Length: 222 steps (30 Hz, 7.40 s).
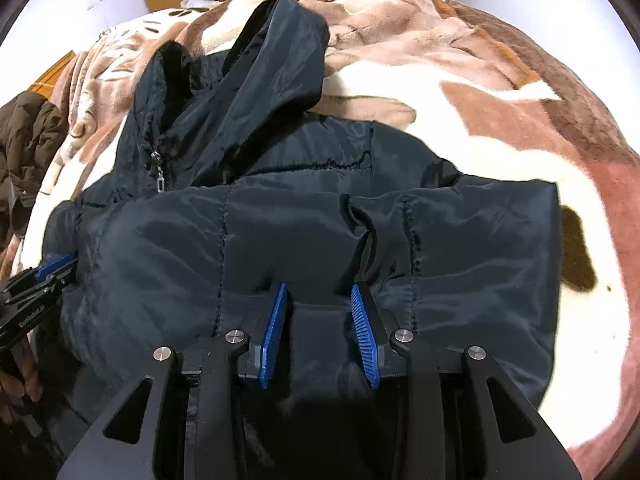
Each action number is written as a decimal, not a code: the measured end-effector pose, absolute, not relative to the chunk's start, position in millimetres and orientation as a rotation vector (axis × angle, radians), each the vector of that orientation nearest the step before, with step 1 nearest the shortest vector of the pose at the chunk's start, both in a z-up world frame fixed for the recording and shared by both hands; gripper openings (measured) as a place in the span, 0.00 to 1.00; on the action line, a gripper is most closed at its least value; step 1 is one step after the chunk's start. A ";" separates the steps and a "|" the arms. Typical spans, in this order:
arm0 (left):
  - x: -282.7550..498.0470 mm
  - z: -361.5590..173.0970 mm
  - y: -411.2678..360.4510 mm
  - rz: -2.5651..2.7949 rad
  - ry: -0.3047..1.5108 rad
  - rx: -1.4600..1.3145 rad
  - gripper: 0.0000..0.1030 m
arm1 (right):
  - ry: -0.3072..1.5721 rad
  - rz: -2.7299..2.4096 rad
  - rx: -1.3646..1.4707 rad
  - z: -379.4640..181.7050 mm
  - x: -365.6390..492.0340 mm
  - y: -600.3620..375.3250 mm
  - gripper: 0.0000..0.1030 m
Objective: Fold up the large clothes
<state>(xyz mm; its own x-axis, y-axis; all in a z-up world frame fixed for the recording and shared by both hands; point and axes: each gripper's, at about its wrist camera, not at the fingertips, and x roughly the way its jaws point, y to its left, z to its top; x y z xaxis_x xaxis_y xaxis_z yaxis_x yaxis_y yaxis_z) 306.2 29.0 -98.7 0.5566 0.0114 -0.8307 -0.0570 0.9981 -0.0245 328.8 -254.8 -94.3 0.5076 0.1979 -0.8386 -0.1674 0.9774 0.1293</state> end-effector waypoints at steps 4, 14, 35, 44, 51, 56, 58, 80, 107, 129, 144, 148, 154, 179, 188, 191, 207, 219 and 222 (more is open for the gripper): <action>283.3 -76.4 36.8 0.052 0.940 -0.061 0.35 | 0.941 0.249 0.059 -68.9 293.6 -256.2 0.33; 265.7 -102.3 38.8 0.085 1.008 -0.022 0.36 | 1.019 0.256 -0.046 -102.1 282.6 -237.1 0.35; 136.1 -5.2 10.3 -0.007 0.850 -0.074 0.36 | 0.854 0.332 0.062 -17.7 142.9 -234.6 0.41; 86.9 13.1 -1.2 -0.048 0.831 -0.100 0.38 | 0.829 0.364 0.087 -1.4 99.5 -237.6 0.43; 89.0 35.4 -2.7 -0.072 0.800 -0.115 0.48 | 0.804 0.368 0.113 13.1 104.3 -243.4 0.48; 110.7 50.1 -0.7 -0.088 0.780 -0.120 0.53 | 0.781 0.366 0.114 26.7 126.7 -246.9 0.49; 123.9 54.9 0.1 -0.095 0.772 -0.113 0.54 | 0.776 0.365 0.118 32.0 141.6 -247.0 0.49; 381.6 12.0 57.0 -0.067 0.876 -0.197 0.61 | 0.866 0.347 0.126 8.1 388.4 -238.4 0.49; 442.7 -37.0 72.8 -0.150 0.816 -0.343 0.10 | 0.796 0.419 0.216 -3.6 433.9 -230.1 0.08; 198.1 -68.9 97.7 -0.091 0.898 -0.351 0.11 | 0.992 0.387 0.231 -70.4 227.4 -274.7 0.28; 225.4 -43.3 45.1 -0.229 0.839 -0.271 0.27 | 0.899 0.433 0.144 -48.2 255.6 -212.9 0.41; 222.8 -98.1 17.1 -0.243 0.960 -0.229 0.27 | 1.026 0.392 0.070 -106.9 259.2 -196.7 0.41; 224.3 -133.4 9.1 -0.196 0.990 -0.220 0.27 | 1.074 0.379 0.097 -142.0 260.7 -201.6 0.39; 242.0 -37.9 57.5 -0.111 0.804 -0.271 0.46 | 0.860 0.300 0.086 -58.0 285.5 -230.3 0.39; 283.3 -98.1 79.8 -0.027 0.899 -0.295 0.47 | 0.945 0.268 0.115 -108.0 305.9 -251.2 0.39; 273.8 -83.7 79.3 -0.024 0.910 -0.299 0.46 | 0.944 0.248 0.106 -88.6 301.2 -249.1 0.39; 367.0 -103.3 63.9 -0.034 0.920 -0.205 0.47 | 0.961 0.270 0.082 -122.0 379.1 -232.0 0.39; 314.4 -53.3 60.7 -0.088 0.796 -0.205 0.46 | 0.830 0.321 0.125 -50.6 323.4 -230.5 0.39; 281.0 -39.5 49.4 -0.152 0.749 -0.209 0.46 | 0.784 0.417 0.135 -34.8 285.6 -214.8 0.39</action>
<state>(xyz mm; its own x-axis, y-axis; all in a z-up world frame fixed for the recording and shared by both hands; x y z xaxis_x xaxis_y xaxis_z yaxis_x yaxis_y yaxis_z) 281.0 49.4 -39.5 0.7230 -0.2111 -0.6578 0.0629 0.9683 -0.2416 285.6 -214.8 -34.8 0.6314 0.4128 -0.6565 -0.3136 0.9102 0.2707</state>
